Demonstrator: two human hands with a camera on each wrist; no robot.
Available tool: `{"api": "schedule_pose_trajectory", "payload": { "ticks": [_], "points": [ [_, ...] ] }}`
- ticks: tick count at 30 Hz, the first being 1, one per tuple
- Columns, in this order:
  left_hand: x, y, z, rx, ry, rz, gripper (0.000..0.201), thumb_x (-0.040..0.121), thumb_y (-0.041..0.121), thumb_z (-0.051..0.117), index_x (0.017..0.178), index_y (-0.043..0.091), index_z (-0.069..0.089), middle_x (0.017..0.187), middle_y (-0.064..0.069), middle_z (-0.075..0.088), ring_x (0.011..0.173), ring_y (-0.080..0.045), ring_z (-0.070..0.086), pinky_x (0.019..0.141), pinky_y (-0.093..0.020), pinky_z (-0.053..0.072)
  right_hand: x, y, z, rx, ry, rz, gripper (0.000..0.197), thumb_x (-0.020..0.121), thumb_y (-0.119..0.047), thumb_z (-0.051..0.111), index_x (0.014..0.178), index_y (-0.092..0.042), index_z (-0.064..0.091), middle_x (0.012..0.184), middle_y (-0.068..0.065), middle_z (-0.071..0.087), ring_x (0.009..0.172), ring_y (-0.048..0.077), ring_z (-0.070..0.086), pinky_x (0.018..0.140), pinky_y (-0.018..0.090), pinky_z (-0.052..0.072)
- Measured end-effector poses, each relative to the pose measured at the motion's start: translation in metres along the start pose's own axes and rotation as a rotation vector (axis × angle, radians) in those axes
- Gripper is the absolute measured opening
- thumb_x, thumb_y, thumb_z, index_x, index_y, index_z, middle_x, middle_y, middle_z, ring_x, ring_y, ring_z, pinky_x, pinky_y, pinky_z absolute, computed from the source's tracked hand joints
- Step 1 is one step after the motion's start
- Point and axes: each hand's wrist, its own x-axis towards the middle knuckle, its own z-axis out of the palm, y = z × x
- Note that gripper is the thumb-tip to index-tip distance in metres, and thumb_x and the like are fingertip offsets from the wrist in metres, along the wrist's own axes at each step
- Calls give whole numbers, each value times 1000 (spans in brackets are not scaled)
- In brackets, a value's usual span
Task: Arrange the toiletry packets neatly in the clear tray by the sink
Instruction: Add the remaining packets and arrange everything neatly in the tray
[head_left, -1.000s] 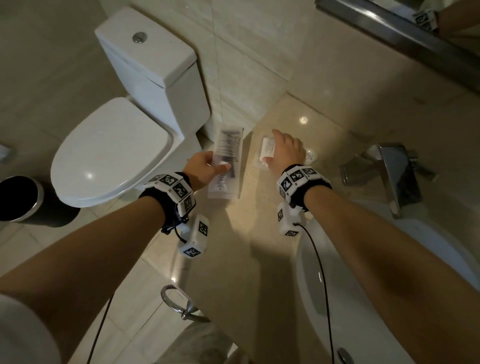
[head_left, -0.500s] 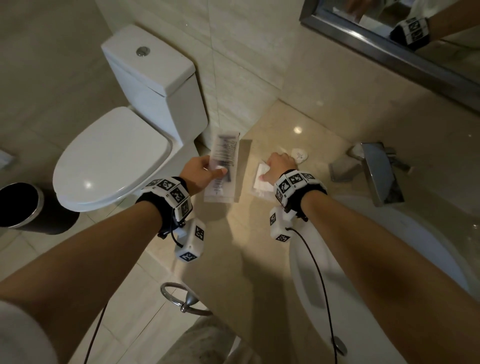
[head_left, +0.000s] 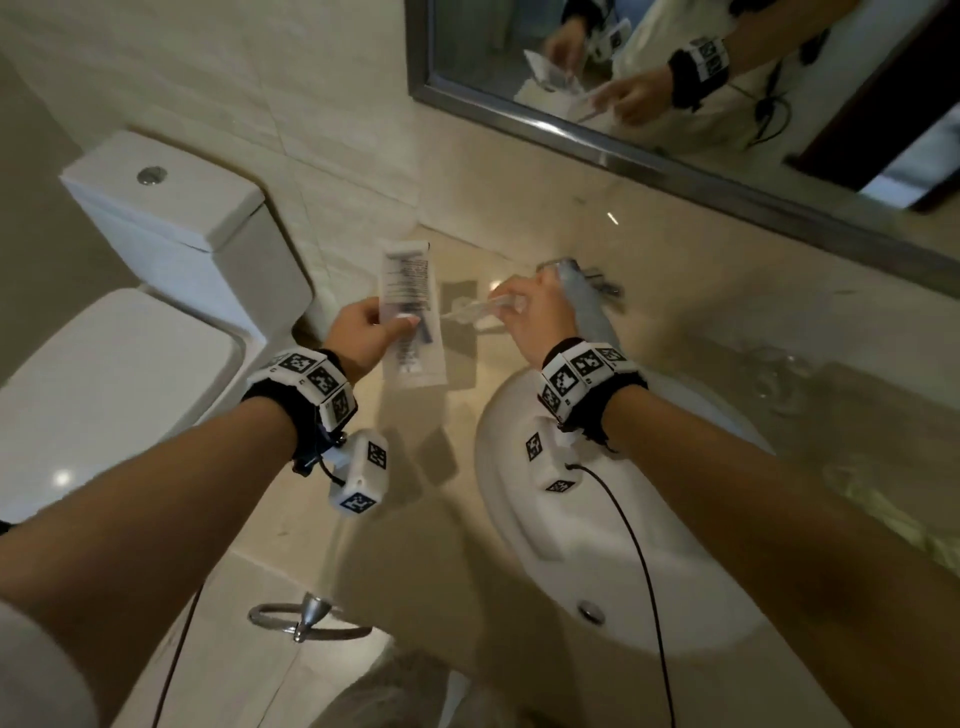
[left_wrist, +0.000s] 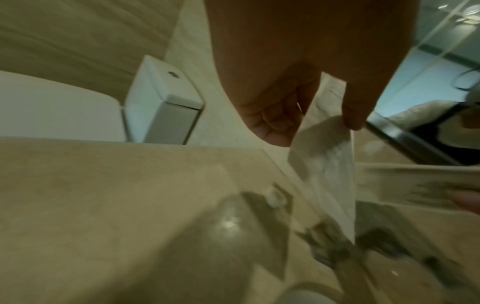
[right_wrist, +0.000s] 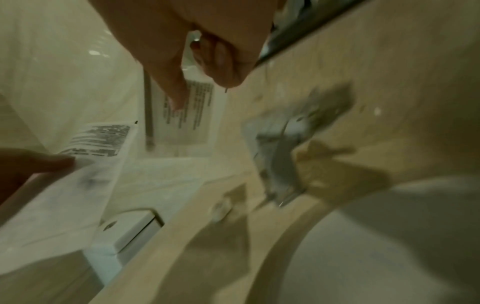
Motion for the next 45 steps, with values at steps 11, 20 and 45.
{"api": "schedule_pose_trajectory", "payload": {
  "ticks": [11,20,45],
  "points": [
    [-42,93,115,-21,-186,224,30,86,10,60,114,1,62,106,-15,65,91,-23,61,84,-34,50,-71,59,-135,224,366,172,25,89,1,51,107,-9,66,122,10,54,106,23,56,91,22,47],
    [-75,111,228,117,-409,267,61,79,20,62,136,20,40,117,-8,64,104,-26,64,96,-42,50,-151,146,-206,403,512,449,21,89,-2,52,82,-21,46,112,15,56,68,25,66,48,29,55],
    [-150,95,412,365,-810,328,9,82,15,67,74,17,65,79,-2,63,76,-20,58,82,-33,51,-277,270,-255,433,147,463,34,86,-6,64,116,-16,51,81,-5,64,70,10,62,71,23,48]
  ]
}}
